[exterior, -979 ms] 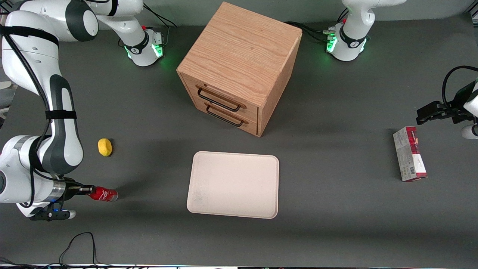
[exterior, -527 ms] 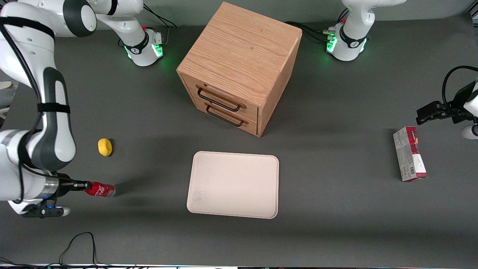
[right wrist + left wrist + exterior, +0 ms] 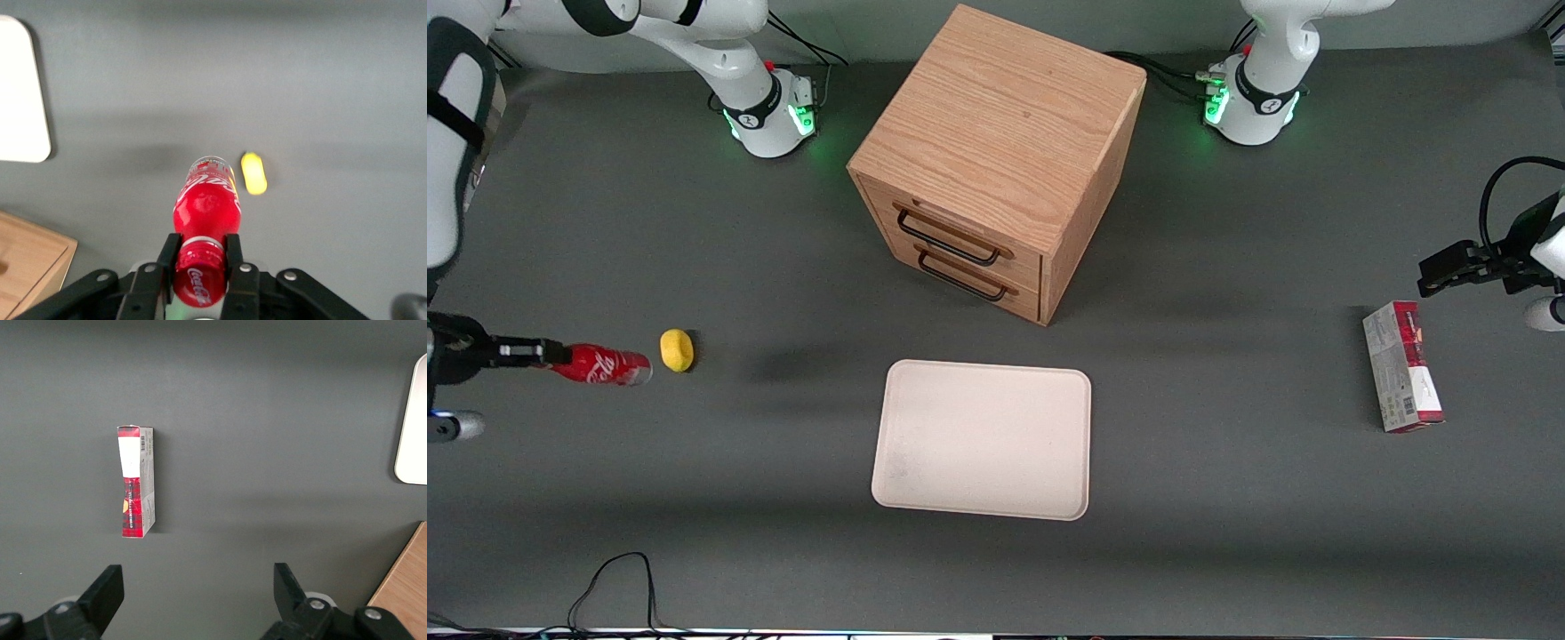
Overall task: Place coke bottle on tray
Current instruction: 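Close the right gripper on the bottle and lift it, then carry the held bottle over to the cream tray's edge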
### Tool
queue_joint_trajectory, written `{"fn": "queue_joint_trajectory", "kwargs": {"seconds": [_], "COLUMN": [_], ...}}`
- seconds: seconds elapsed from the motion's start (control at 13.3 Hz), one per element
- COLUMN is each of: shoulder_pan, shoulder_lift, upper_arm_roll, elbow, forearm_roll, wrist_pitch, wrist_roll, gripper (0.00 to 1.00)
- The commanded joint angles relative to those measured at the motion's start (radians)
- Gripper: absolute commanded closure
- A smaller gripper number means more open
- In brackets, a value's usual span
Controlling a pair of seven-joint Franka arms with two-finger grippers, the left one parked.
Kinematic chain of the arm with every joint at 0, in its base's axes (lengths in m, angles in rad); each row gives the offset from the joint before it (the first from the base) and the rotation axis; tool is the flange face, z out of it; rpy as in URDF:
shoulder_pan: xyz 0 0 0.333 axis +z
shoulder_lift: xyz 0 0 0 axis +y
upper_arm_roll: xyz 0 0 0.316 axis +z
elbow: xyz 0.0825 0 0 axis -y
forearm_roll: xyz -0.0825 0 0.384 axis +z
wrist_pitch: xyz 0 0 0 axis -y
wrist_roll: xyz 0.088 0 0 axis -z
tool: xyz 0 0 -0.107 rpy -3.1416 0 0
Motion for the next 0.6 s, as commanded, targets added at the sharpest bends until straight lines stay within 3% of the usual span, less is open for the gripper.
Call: {"fn": "queue_joint_trajectory", "kwargs": {"seconds": [0.0,0.23,0.53], "shoulder_pan": [0.011,0.056,0.219], "shoulder_lift": [-0.018,-0.018,0.005], "upper_arm_roll": [-0.007,-0.007,-0.004], "elbow": [0.032,0.032,0.033], "forearm_roll": [0.002,-0.004,-0.002], "wrist_pitch": [-0.057,-0.057,0.005], "wrist_roll": [0.023,0.077,0.342], "gripper": [1.00,1.00,1.00]}}
